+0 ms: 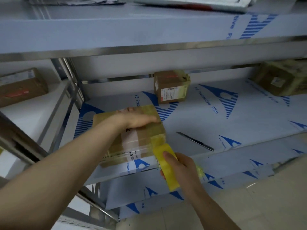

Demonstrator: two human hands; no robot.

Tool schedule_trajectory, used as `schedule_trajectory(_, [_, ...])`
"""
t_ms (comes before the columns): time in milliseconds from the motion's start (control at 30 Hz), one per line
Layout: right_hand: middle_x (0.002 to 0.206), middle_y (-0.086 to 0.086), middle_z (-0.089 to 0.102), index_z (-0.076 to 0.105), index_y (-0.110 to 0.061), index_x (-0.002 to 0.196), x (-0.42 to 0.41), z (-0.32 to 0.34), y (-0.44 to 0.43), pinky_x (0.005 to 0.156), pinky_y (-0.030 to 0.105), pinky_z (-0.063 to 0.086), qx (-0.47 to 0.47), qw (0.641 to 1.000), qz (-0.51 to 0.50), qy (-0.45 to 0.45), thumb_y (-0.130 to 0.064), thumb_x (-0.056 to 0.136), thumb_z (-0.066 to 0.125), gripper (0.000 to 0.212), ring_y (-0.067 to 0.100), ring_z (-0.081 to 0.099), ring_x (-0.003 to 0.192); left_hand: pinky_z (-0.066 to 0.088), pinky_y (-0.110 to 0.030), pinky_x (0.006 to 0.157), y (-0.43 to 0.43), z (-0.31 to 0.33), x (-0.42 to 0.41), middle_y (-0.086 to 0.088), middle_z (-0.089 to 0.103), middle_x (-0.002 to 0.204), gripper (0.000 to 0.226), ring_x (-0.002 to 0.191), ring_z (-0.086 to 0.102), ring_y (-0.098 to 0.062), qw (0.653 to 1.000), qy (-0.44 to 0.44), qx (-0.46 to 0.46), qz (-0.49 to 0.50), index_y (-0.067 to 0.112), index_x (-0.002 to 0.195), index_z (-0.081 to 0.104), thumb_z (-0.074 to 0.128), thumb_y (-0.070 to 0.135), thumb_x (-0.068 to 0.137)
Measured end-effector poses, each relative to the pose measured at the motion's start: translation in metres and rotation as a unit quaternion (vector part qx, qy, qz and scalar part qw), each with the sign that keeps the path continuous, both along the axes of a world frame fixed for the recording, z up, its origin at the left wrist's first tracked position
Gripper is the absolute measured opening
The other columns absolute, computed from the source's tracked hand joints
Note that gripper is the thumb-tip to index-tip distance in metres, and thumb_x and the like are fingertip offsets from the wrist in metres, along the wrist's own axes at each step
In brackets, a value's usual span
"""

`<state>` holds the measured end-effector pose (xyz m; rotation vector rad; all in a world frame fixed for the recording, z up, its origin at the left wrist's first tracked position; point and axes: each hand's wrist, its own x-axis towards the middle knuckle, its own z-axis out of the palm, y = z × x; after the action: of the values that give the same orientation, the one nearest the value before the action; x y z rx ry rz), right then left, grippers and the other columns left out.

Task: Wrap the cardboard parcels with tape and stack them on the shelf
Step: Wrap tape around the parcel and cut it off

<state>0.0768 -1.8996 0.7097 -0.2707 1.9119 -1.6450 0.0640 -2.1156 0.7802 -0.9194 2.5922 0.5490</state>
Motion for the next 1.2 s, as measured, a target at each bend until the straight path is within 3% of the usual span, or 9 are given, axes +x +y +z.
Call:
schedule_trajectory(133, [0.059,0.020,0.063,0.056,0.016,0.080,-0.007,-0.003,-0.004,0.054,0.032,0.051,0.008,1.000,0.009,0.011,-0.030,0.088,0.065,0.047,0.015,0.065,0.049,-0.006,-0.051,0.114,0.014,-0.014,-0.047,-0.016,-0.004,0.159,0.088,0.146,-0.004,-0.032,0.986,0.050,-0.160,-0.006,0.011,0.152,-0.001,0.021,0.069,0.091])
schedule_trajectory(200, [0.055,0.013,0.062,0.058,0.009,0.072,-0.009,-0.007,-0.006,0.054,0.033,0.050,0.009,1.000,0.004,0.001,-0.030,0.088,0.064,0.043,0.016,0.063,0.047,0.018,-0.046,0.112,0.013,-0.026,-0.060,-0.018,0.026,0.153,0.078,0.140,0.025,-0.032,0.980,0.056,-0.187,-0.037,0.005,0.147,0.023,0.023,0.063,0.095])
schedule_trajectory(300, [0.051,0.010,0.062,0.058,-0.012,0.057,-0.013,-0.011,-0.007,0.057,0.036,0.048,-0.008,1.000,-0.010,-0.020,-0.030,0.089,0.063,0.037,0.023,0.061,0.048,0.037,-0.033,0.077,0.004,-0.041,-0.073,-0.015,0.061,0.115,0.054,0.103,0.057,-0.029,0.968,0.122,-0.216,-0.043,0.010,0.107,0.057,0.024,0.052,0.099])
schedule_trajectory(600, [0.050,0.006,0.061,0.056,-0.009,0.062,-0.014,-0.009,-0.009,0.060,0.039,0.050,0.020,1.000,0.001,0.009,-0.035,0.089,0.062,0.038,0.023,0.065,0.052,0.039,-0.031,0.069,-0.010,-0.038,-0.091,-0.009,0.061,0.091,0.057,0.071,0.050,-0.019,0.976,0.146,-0.138,0.084,0.011,0.074,0.049,0.020,0.054,0.099])
schedule_trajectory(667, [0.052,0.012,0.060,0.055,-0.006,0.063,-0.013,-0.006,-0.009,0.062,0.045,0.052,0.035,0.999,0.010,0.019,-0.037,0.087,0.062,0.040,0.034,0.066,0.060,0.036,-0.039,0.094,-0.003,-0.033,-0.080,-0.016,0.061,0.115,0.067,0.093,0.055,-0.024,0.980,0.100,-0.164,0.054,0.010,0.098,0.059,0.011,0.057,0.098])
schedule_trajectory(700, [0.057,0.019,0.060,0.054,-0.002,0.064,-0.013,-0.004,-0.009,0.064,0.049,0.053,0.039,0.999,0.011,0.023,-0.037,0.087,0.063,0.043,0.039,0.064,0.063,0.017,-0.048,0.111,0.003,-0.032,-0.074,-0.019,0.048,0.136,0.077,0.121,0.046,-0.028,0.978,0.063,-0.198,0.017,0.012,0.129,0.050,0.007,0.065,0.093])
schedule_trajectory(800, [0.074,0.036,0.056,0.048,0.009,0.069,-0.013,0.002,-0.013,0.067,0.053,0.051,0.036,0.999,0.014,0.030,-0.036,0.086,0.063,0.051,0.033,0.054,0.060,-0.023,-0.048,0.107,0.031,-0.035,-0.052,-0.016,-0.015,0.158,0.110,0.145,-0.018,-0.027,0.969,0.079,-0.227,-0.054,0.010,0.150,-0.010,0.004,0.087,0.073])
schedule_trajectory(1067, [0.065,0.024,0.065,0.055,0.004,0.068,-0.015,0.000,-0.012,0.062,0.044,0.053,0.029,0.999,0.023,0.009,-0.034,0.089,0.060,0.044,0.018,0.061,0.047,-0.013,-0.043,0.114,0.044,-0.035,-0.044,-0.013,-0.016,0.158,0.101,0.145,-0.018,-0.025,0.987,0.075,-0.128,-0.065,0.011,0.151,-0.012,0.008,0.081,0.080])
schedule_trajectory(1200, [0.061,0.019,0.065,0.057,-0.007,0.062,-0.016,-0.002,-0.014,0.064,0.046,0.054,0.037,0.999,0.017,0.008,-0.037,0.087,0.061,0.040,0.022,0.060,0.051,-0.002,-0.046,0.117,0.029,-0.044,-0.048,-0.018,-0.002,0.158,0.094,0.146,-0.004,-0.031,0.973,0.092,-0.211,-0.038,0.012,0.152,-0.004,0.014,0.076,0.085])
